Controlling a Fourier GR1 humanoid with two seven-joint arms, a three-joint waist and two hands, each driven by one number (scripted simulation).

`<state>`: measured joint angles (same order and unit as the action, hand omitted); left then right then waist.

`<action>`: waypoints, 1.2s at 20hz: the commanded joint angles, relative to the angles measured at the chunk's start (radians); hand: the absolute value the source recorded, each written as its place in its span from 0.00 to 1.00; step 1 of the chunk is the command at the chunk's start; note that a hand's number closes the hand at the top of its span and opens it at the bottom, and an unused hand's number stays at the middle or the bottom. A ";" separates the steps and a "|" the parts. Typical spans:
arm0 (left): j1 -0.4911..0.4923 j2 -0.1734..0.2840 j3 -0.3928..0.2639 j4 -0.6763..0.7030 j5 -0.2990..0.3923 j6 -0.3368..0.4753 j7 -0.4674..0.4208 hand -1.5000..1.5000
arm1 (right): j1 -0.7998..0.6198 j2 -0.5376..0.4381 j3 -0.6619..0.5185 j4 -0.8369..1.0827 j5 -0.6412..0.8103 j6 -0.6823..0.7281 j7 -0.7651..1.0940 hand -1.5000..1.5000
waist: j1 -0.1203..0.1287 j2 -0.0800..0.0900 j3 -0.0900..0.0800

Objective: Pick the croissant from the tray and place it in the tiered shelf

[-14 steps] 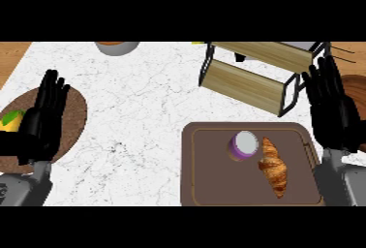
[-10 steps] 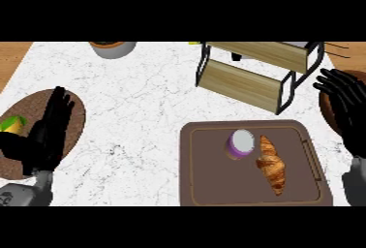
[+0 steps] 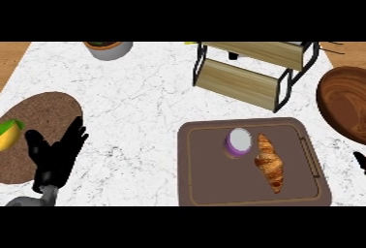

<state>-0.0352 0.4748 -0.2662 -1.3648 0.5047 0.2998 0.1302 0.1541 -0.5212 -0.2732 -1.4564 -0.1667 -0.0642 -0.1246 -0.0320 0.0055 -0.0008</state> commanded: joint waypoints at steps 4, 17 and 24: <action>-0.017 -0.012 -0.015 0.001 -0.012 -0.027 0.086 0.50 | 0.176 -0.069 -0.001 -0.092 -0.025 0.238 -0.122 0.00 | 0.017 -0.008 0.000; -0.062 -0.056 0.020 0.069 -0.046 -0.060 0.071 0.50 | 0.179 -0.152 0.101 -0.607 0.013 0.211 0.509 0.00 | 0.032 -0.004 -0.001; -0.048 -0.054 0.035 0.050 -0.056 -0.086 0.077 0.50 | 0.053 -0.125 0.278 -0.724 0.262 0.086 0.879 0.00 | 0.043 -0.004 -0.001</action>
<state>-0.0824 0.4123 -0.2483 -1.3160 0.4428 0.2421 0.2026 0.2625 -0.6538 -0.0878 -2.1072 -0.0231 0.0743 0.5632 0.0052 0.0010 -0.0019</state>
